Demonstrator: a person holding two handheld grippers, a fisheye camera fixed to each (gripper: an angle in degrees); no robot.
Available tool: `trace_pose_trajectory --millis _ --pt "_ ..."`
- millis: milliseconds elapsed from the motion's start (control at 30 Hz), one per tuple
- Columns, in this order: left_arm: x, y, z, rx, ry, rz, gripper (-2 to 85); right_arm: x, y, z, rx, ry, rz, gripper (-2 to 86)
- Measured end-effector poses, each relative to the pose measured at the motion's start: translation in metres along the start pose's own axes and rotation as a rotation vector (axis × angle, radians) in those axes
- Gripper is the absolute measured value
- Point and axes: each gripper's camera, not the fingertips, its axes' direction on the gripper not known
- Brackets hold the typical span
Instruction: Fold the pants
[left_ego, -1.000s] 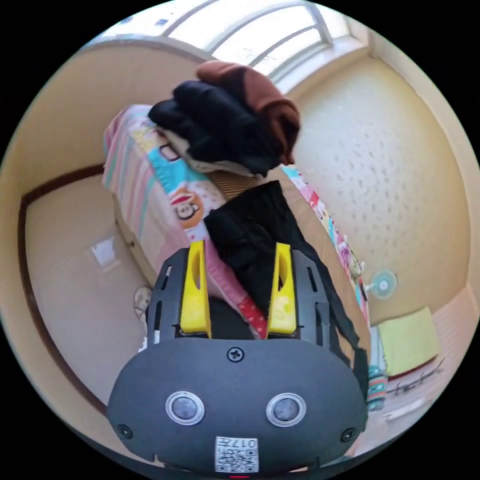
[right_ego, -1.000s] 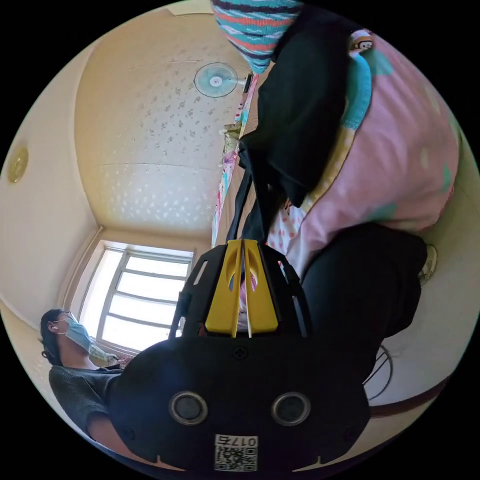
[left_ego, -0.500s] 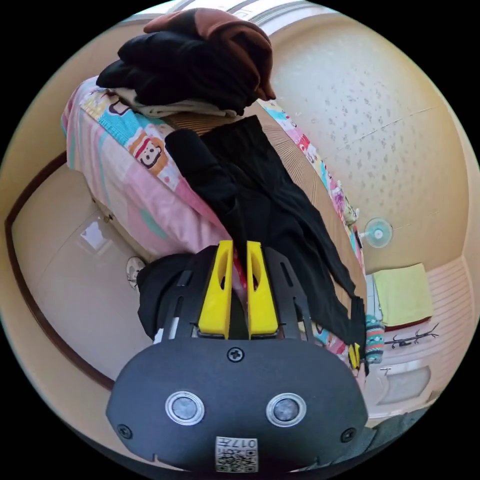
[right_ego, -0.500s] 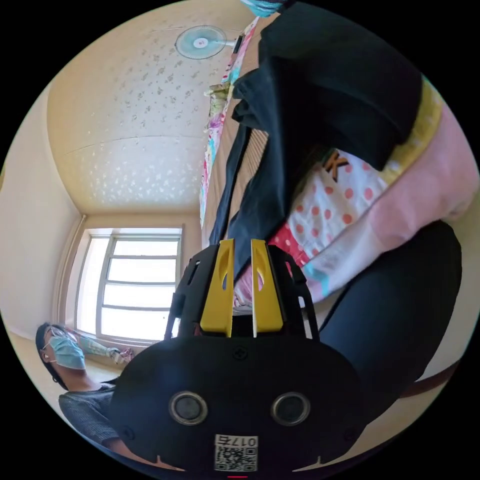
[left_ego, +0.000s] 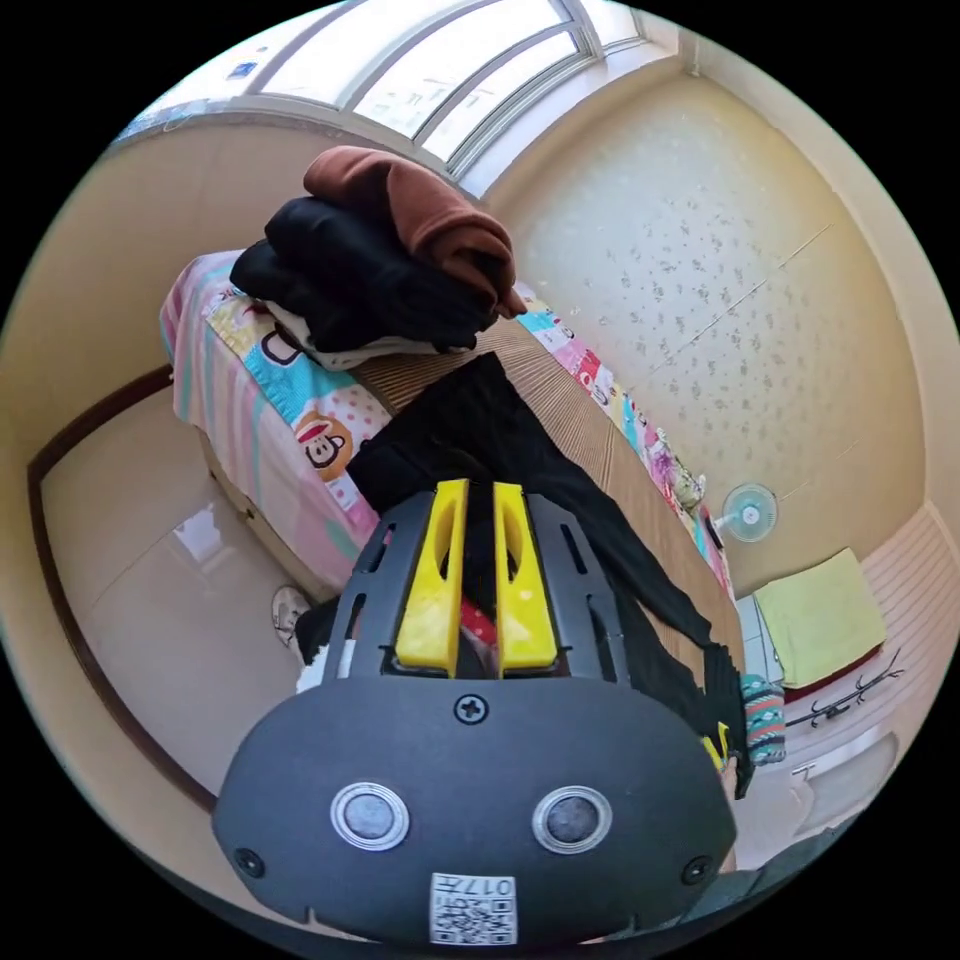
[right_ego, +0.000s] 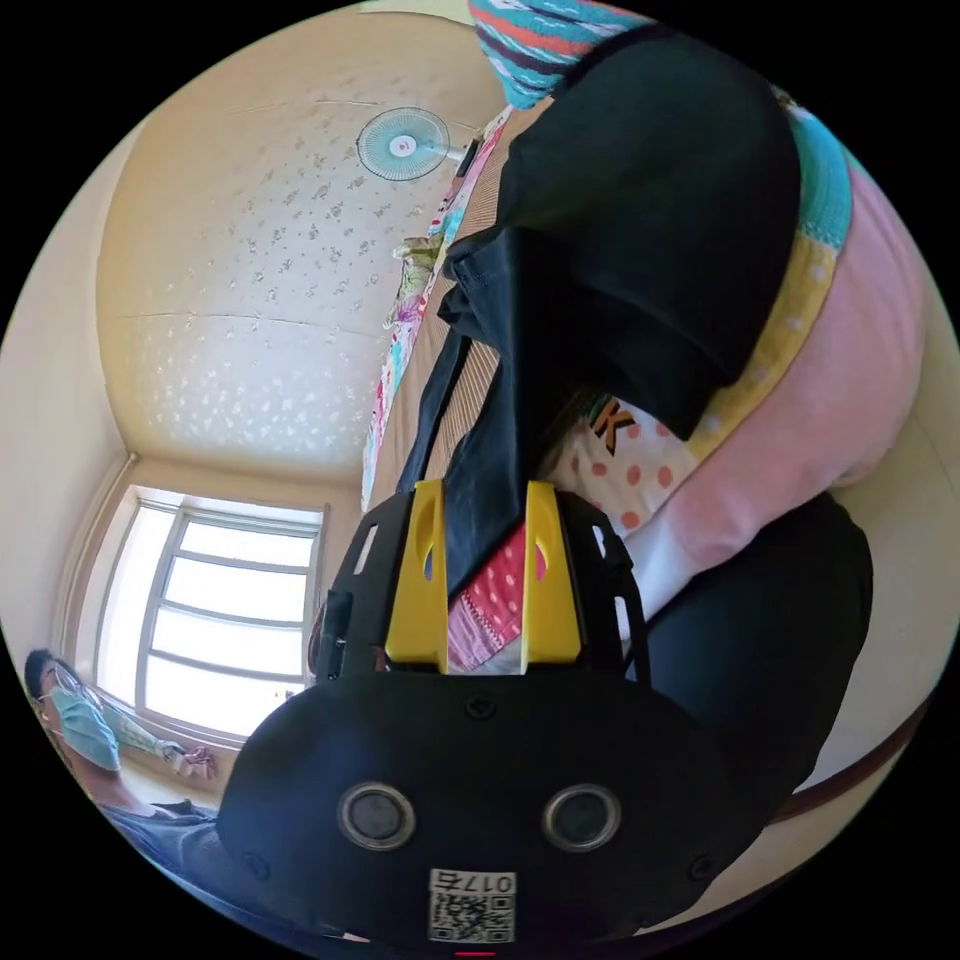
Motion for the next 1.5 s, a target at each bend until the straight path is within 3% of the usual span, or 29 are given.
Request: trace_pose_trajectory --millis 67,133,567,733,900,1100,1300,1500 --pt "-0.011 0.005 0.020 -0.039 -0.026 -0.101 15.9 -0.003 -0.001 0.004 0.000 0.012 -0.011 11.4" --pt "-0.016 0.009 0.034 -0.035 0.000 -0.113 16.9 -0.004 0.000 0.005 0.010 0.019 -0.014 10.9" --pt "-0.009 0.041 0.071 -0.038 -0.040 -0.131 12.5 -0.021 0.015 0.022 -0.041 0.043 -0.121 4.8" --pt "-0.016 0.053 0.061 -0.043 -0.057 -0.161 10.9 -0.028 0.024 0.020 0.032 0.024 -0.145 3.1" --pt "-0.014 0.055 0.071 -0.060 0.037 -0.150 12.3 -0.038 0.021 0.030 0.042 0.023 -0.138 2.2" --pt "0.003 0.050 0.059 -0.038 0.061 -0.141 4.8 -0.090 0.018 0.027 0.082 0.087 -0.281 1.4" --pt "0.073 -0.011 0.034 0.061 0.179 0.071 4.2 -0.178 -0.030 0.045 0.095 0.191 -0.482 1.4" --pt "0.162 -0.128 0.123 -0.026 0.200 0.176 6.2 -0.271 -0.169 0.132 0.069 0.210 -0.492 3.3"
